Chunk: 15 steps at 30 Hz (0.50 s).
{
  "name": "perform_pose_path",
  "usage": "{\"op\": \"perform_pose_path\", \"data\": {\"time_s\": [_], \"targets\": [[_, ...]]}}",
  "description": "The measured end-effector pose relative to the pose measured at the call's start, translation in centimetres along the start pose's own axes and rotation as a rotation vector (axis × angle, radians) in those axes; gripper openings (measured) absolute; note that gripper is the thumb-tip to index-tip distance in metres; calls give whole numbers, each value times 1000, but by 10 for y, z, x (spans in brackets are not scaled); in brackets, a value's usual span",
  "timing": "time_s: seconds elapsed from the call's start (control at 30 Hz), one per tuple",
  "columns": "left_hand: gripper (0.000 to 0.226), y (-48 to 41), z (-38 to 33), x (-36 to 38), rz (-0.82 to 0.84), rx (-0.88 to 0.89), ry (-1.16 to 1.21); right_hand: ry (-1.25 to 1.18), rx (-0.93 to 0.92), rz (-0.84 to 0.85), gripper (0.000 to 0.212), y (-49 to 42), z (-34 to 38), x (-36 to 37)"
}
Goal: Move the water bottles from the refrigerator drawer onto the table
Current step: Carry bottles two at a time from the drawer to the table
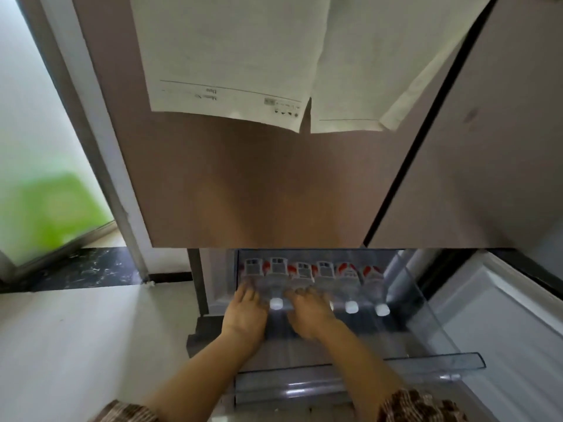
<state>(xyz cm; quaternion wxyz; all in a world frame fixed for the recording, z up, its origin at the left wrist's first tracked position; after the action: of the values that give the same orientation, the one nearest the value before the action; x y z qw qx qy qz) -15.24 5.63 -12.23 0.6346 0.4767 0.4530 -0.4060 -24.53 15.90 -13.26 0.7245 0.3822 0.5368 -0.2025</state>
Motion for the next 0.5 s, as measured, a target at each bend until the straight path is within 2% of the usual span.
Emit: {"op": "perform_pose_path", "data": {"time_s": [0.13,0.3,0.5], "targets": [[67,-30,-11,14,92,-74,-115,62,-153,38,54,-25,-16,10],[70,-52,-16,27,182,-142,-251,69,-277,21,77,-46,-19,22],[69,-65,-11,48,214,-210,-322,88,-318,61,69,-53,-16,21]]}}
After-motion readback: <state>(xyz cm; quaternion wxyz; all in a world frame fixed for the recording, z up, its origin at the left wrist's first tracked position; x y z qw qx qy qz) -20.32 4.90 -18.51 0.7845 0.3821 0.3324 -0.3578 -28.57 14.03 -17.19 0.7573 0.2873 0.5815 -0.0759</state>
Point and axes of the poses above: each hand's wrist, its own y-axis away from the middle knuckle, its own x-axis out of the palm, z = x × y, the point moved 2 cm from there along -y, towards the middle knuckle, and after that the axes turned 1 degree about x, right-handed, at the moved point
